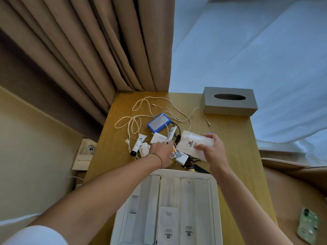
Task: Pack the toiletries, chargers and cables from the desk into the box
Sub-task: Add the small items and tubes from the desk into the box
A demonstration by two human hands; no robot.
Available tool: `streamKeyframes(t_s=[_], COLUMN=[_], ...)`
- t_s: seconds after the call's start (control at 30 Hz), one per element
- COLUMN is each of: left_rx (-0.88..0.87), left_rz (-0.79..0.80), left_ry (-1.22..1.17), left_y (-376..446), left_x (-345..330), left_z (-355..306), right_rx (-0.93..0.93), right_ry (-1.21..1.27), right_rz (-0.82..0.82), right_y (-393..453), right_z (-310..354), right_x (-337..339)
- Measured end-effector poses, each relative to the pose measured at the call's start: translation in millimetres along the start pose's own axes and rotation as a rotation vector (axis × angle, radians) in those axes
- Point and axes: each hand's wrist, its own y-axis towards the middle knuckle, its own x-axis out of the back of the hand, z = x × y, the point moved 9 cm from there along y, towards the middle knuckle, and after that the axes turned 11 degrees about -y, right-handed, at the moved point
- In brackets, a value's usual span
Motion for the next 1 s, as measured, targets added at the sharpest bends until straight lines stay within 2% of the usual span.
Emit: streamKeyframes(t_s=[0.2,0.33,0.53,0.7,0.83,0.93,1.0], left_rx=[-0.045,-0.055,0.013,0.091,0.12,0.186,0.233], left_rz=[-0.007,-0.042,-0.131,-0.256,-0.302,-0.255,-0.22], left_ry=[0.2,0.09,-0.334,-0.862,-1.327,-1.525,-1.577], left_y=[14,14,1,-18,-40,-60,-73], left_x=[-7,-2,18,42,55,51,46], left_z=[-14,-10,9,32,44,53,58], right_rx=[-0.006,0.052,0.036,0.007,0.014,0.046,0.109], right_ry=[0.015,-0.017,-0.038,-0.157,-0.272,-0.396,-0.583], right_rz=[0.031,0.046,0.182,0.292,0.28,0.26,0.233], right_y=[-16,-31,-52,-77,-96,-114,-125], right_z=[-1,1,-3,-13,-22,-26,-29], right_x=[18,28,27,18,14,10,6])
